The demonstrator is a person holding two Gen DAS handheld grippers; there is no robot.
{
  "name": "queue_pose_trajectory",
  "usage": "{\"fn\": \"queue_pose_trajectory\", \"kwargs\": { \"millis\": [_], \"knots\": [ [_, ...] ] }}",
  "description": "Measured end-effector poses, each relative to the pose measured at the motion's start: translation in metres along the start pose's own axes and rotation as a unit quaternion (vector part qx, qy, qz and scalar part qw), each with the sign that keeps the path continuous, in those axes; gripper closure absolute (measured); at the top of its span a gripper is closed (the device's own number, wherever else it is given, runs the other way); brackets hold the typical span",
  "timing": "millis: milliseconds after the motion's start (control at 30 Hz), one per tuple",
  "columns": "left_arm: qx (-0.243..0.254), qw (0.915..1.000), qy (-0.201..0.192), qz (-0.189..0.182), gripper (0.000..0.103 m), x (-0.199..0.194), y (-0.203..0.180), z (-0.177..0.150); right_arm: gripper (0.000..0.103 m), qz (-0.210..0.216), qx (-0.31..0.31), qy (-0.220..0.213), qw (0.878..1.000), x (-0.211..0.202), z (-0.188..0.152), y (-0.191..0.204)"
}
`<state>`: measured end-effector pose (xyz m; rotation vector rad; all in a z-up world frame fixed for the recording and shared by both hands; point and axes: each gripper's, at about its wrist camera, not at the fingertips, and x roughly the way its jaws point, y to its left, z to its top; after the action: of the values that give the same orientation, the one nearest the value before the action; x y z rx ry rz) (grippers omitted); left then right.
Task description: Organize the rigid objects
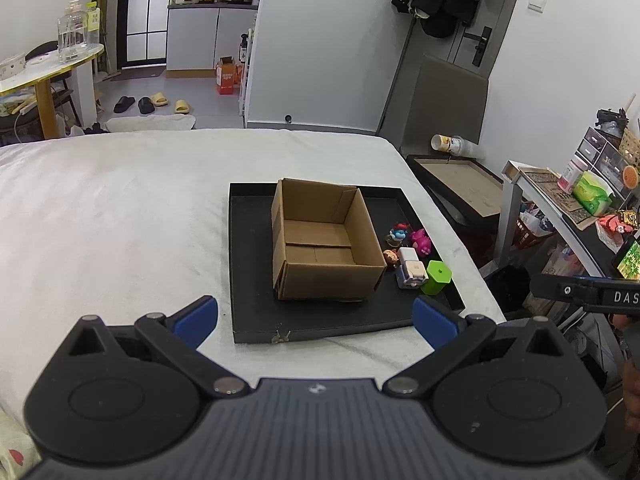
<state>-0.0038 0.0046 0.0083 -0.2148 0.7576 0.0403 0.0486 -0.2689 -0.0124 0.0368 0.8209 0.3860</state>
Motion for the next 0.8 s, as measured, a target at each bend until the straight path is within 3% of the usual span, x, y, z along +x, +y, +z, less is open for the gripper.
{"fn": "queue_pose_trajectory", "kwargs": {
  "millis": [800],
  "knots": [
    [0.004, 1.0, 0.002, 0.001, 0.0, 0.0013, -0.0015, -0.0016, 0.0, -0.005, 0.001, 0.001, 1.0, 0.0, -0.0006, -0.0007]
  ]
}}
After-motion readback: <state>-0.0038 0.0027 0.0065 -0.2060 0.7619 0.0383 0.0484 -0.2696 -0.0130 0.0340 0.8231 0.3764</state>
